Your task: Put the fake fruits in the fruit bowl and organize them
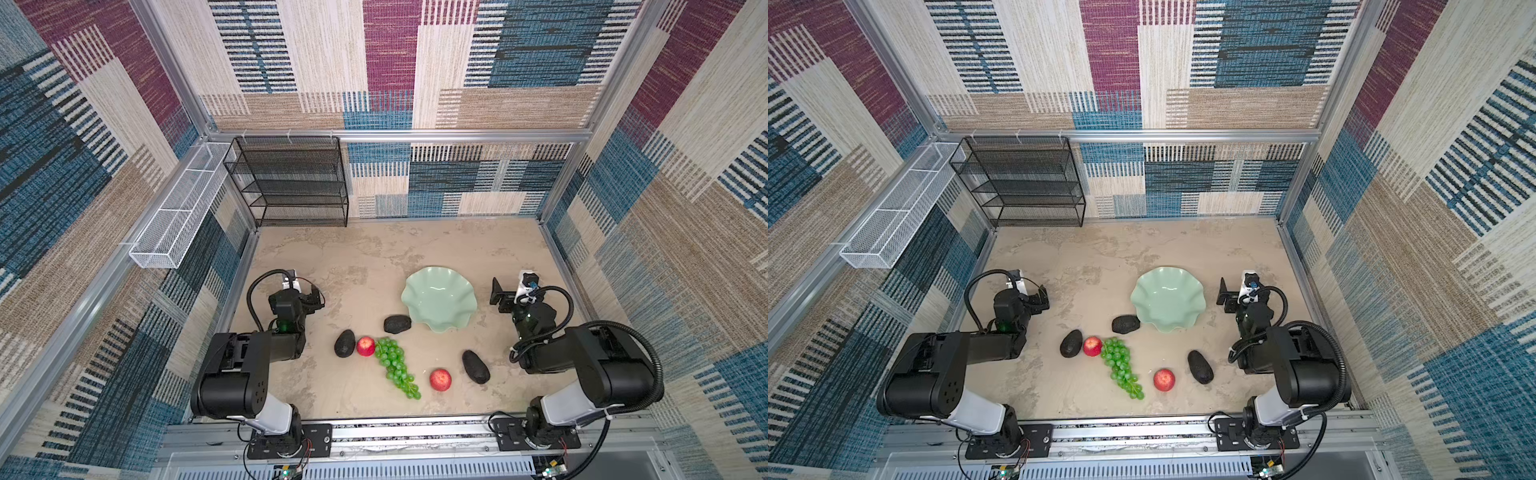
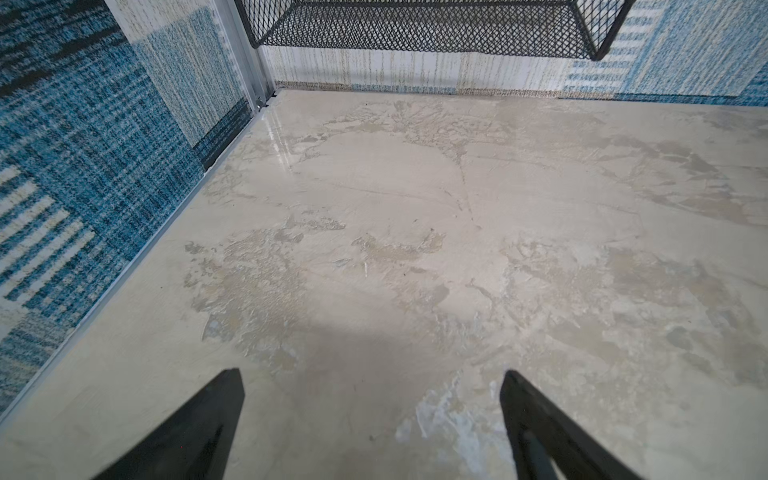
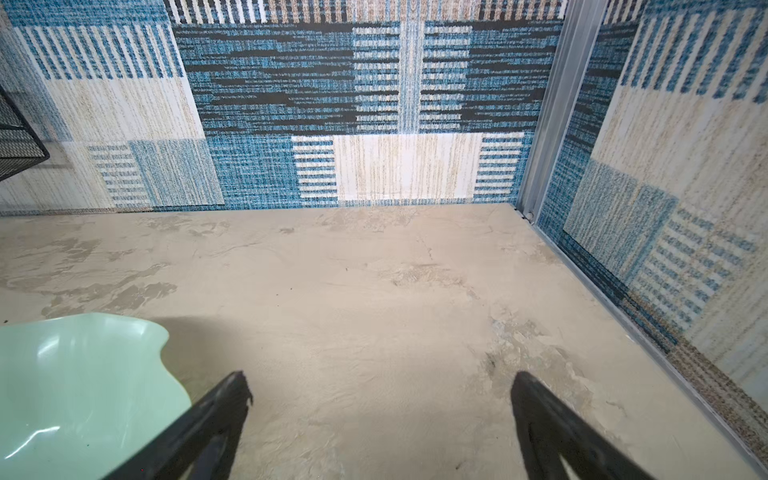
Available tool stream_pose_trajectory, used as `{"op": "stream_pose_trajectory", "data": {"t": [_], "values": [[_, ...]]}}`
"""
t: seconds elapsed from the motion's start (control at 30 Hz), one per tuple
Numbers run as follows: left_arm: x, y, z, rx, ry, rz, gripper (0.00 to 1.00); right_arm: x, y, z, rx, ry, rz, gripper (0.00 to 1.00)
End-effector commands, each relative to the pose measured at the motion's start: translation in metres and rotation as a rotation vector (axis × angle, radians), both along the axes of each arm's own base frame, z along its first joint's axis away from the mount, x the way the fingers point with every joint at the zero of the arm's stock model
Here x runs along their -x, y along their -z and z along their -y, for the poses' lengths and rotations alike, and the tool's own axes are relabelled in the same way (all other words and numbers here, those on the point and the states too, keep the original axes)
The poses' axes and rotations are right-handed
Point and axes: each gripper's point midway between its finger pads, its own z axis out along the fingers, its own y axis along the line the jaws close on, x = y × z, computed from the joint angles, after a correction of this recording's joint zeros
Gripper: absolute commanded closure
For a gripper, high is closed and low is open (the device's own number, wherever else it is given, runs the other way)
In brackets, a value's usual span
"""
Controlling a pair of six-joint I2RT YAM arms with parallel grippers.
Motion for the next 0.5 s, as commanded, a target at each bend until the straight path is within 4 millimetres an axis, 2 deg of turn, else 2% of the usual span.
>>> {"op": "stream_pose_trajectory", "data": {"t": [0.0,0.47], "values": [[-0.0030,-0.0066,0.0015,0.000,0.011,0.028,0.01,-0.0009,-0.0098,-0.0004,-0.008,-0.001,0.039,0.00],[-0.0028,-0.0067,0.0019,0.001,0.012,0.029,0.01,-0.0019,-0.0096,-0.0014,-0.009,-0.005,0.037,0.00]]}}
